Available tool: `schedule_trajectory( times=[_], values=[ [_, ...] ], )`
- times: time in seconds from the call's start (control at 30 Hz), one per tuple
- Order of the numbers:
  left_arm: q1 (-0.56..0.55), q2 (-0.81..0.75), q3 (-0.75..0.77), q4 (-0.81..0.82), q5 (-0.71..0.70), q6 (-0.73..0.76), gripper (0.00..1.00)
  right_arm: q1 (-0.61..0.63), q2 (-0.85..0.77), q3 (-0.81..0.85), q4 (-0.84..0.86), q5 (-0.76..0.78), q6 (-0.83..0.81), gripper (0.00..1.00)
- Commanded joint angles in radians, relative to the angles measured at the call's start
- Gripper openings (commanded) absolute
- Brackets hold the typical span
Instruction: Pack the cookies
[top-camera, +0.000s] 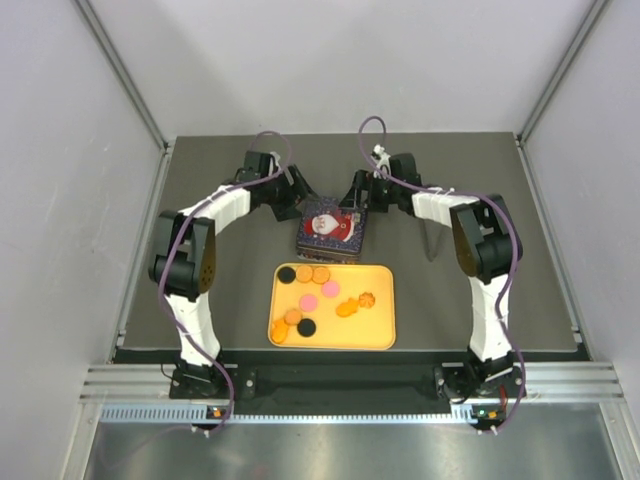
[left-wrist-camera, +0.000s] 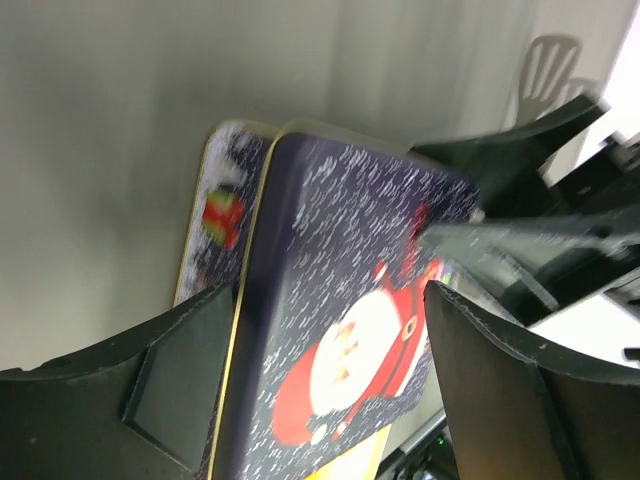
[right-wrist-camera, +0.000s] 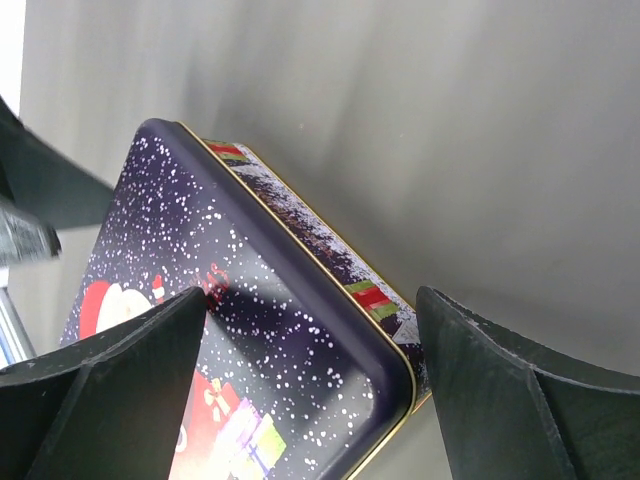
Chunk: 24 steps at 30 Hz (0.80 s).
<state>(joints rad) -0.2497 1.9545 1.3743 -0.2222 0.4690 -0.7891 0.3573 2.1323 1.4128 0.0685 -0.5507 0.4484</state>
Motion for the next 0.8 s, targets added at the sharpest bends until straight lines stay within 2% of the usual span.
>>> schedule_trajectory(
  times=[0.0, 0.13, 0.37, 0.5, 0.6, 0.77],
  values=[
    [0.001, 0.017, 0.074, 0.011, 0.007, 0.028, 0.81, 0.020, -0.068, -0.047, 0.053, -0.038, 0.016, 0.85],
    [0.013, -0.008, 0.071, -0.028, -0.016, 0.060, 0.81, 0.019, -0.063, -0.054, 0.063, -0.041, 0.026, 0.85],
    [0.041, -0.164, 0.020, -0.117, -0.067, 0.123, 0.82, 0.003, -0.052, -0.035, 0.071, -0.063, 0.021, 0.87],
    [0.047, -0.278, -0.110, -0.106, -0.055, 0.088, 0.82, -0.011, -0.043, -0.015, 0.071, -0.081, 0.006, 0.88],
    [0.047, -0.380, -0.238, -0.039, -0.032, 0.012, 0.83, -0.018, -0.028, 0.006, 0.070, -0.103, -0.002, 0.89],
    [0.006, -0.532, -0.382, -0.009, -0.055, -0.090, 0.83, -0.020, 0.004, 0.063, 0.056, -0.127, -0.019, 0.90]
  ],
)
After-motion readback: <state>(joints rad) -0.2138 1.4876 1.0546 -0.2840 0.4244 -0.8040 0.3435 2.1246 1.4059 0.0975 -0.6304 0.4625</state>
